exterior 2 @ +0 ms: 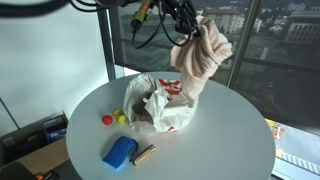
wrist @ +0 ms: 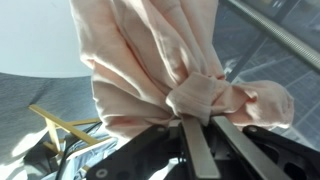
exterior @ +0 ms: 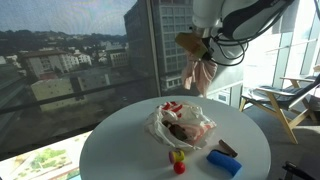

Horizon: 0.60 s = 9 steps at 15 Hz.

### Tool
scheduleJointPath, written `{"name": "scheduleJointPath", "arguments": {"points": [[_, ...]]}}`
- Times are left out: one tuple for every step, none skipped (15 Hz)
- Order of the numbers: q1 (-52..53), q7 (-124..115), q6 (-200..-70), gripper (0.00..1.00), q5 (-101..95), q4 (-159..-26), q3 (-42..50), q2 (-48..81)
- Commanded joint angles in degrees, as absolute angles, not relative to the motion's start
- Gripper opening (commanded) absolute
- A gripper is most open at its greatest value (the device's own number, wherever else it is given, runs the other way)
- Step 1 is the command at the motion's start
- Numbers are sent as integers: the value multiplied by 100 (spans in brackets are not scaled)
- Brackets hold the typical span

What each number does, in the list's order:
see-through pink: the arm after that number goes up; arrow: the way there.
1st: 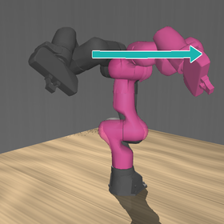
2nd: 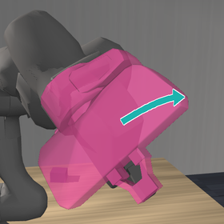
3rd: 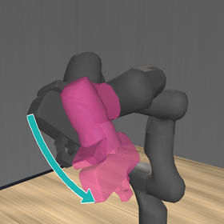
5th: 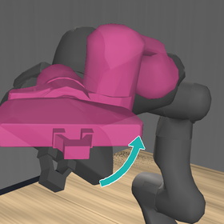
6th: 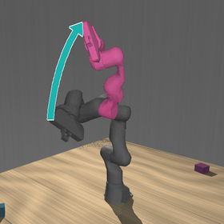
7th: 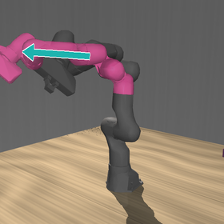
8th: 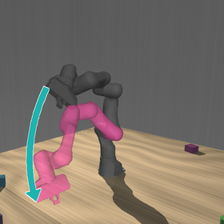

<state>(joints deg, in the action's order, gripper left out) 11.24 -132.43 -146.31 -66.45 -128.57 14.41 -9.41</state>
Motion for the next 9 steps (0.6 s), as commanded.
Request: {"name": "scheduleJointPath", "arguments": {"points": [[800, -12868, -15234, 3, -6373, -13688, 592, -1733], [815, -12743, -15403, 3, -6239, -13855, 424, -1813], [833, -12607, -15583, 3, -6122, -14011, 276, -1891], [1232, -12531, -15712, 3, -6147, -14125, 514, -1941], [1296, -12348, -15915, 3, -6043, -14229, 470, -1964], [1394, -12249, -16077, 3, -6033, -14303, 483, -1946], [1479, -12118, -16196, 3, -5998, -14359, 506, -1901], [1528, -12052, -16276, 3, -6017, -14371, 510, -1805], [1578, -11941, -16345, 3, -5976, -14389, 542, -1692]]}}
